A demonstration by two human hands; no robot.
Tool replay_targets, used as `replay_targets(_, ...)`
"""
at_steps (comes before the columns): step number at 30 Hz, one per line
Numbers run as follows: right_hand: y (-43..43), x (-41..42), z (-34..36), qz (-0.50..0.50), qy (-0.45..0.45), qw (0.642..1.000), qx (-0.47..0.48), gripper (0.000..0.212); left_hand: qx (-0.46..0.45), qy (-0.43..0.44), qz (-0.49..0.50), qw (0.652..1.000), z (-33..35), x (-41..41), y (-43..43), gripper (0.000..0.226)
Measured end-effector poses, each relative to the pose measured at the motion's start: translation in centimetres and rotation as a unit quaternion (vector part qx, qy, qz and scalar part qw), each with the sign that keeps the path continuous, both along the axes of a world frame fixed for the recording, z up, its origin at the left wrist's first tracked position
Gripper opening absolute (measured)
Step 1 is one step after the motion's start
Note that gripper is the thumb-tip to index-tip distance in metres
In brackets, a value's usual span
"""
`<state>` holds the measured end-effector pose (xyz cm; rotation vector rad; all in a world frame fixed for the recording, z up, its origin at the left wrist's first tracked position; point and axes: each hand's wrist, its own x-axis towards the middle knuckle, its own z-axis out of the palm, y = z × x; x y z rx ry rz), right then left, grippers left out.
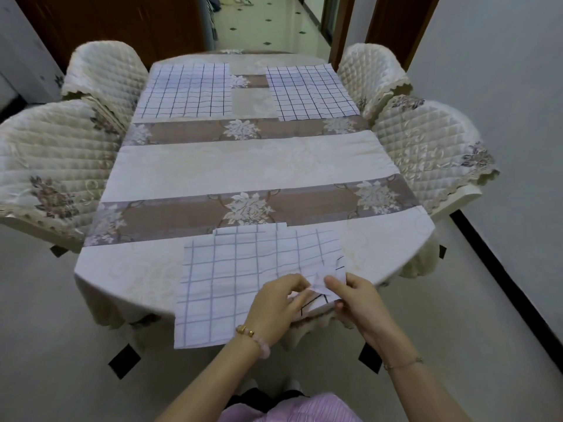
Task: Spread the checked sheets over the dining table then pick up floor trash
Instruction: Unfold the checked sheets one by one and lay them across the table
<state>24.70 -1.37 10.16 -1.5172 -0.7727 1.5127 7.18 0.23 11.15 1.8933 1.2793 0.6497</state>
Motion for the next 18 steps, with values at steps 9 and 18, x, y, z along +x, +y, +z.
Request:
replay_targets(9,3.3,2.7,1.0,-0.037,0.004,0.999,0.016,0.01,-0.076,-0.169,0.24,0.953,2.2,-5.7,5.7,0.02)
replay_targets(18,10.1,6.1,-1.5,-0.154,0.075,0.985,-0.013,0.027,-0.11,-0.19,0.413,0.884,1.3,-16.9,11.6,0.014)
